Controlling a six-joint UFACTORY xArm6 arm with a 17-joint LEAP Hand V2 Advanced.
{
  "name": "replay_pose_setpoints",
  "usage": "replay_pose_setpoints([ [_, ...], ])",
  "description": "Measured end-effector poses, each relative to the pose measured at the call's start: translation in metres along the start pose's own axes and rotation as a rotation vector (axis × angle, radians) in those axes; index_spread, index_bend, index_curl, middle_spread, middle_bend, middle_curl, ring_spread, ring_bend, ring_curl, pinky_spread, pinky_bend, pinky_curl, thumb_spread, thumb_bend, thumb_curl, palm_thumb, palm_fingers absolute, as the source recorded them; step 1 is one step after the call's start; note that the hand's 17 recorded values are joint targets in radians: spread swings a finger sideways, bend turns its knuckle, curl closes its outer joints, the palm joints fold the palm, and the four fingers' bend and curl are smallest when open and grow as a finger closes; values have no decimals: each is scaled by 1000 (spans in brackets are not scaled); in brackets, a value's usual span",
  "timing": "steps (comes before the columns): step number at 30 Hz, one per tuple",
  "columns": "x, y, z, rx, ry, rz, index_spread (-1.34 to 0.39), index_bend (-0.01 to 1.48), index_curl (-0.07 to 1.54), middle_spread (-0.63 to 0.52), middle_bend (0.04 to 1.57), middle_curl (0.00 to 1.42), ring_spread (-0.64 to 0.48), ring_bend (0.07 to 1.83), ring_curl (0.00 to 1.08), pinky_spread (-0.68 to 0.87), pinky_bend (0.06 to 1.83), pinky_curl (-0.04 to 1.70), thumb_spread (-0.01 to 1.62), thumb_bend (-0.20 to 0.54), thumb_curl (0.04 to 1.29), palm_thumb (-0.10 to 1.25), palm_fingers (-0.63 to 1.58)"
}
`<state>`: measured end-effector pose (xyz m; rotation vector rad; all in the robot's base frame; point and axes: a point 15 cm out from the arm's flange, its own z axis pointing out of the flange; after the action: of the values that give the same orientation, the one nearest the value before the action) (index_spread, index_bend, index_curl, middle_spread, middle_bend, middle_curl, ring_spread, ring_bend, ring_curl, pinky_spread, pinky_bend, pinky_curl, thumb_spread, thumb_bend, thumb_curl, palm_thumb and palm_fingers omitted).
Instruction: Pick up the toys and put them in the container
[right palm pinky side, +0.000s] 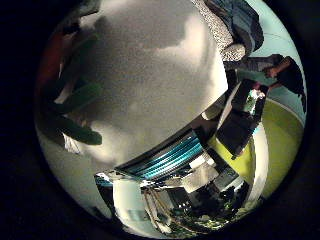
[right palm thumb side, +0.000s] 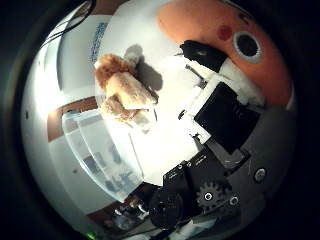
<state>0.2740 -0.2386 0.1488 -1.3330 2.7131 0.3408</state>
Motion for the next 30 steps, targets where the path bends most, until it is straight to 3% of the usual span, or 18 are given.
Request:
replay_pose_setpoints([
  [6,-8,10,-53,96,32,-41,-502,803,824,-420,1019,1041,-330,1359,765,-323,1342,796,1043,-11,510,1058,837],
  [10,-29,31,-99,160,42,-100,-487,914,960,-422,1109,1146,-328,1430,837,-283,1412,896,1090,-10,525,1061,734],
  [20,-139,101,-211,334,38,-380,-443,1005,1089,-397,1218,1222,-318,1498,909,-241,1435,1032,1174,-10,528,1057,654],
  [30,-283,183,-229,315,-106,-685,-423,1022,1111,-375,1228,1226,-311,1512,920,-236,1418,1091,1175,-11,532,1058,651],
])
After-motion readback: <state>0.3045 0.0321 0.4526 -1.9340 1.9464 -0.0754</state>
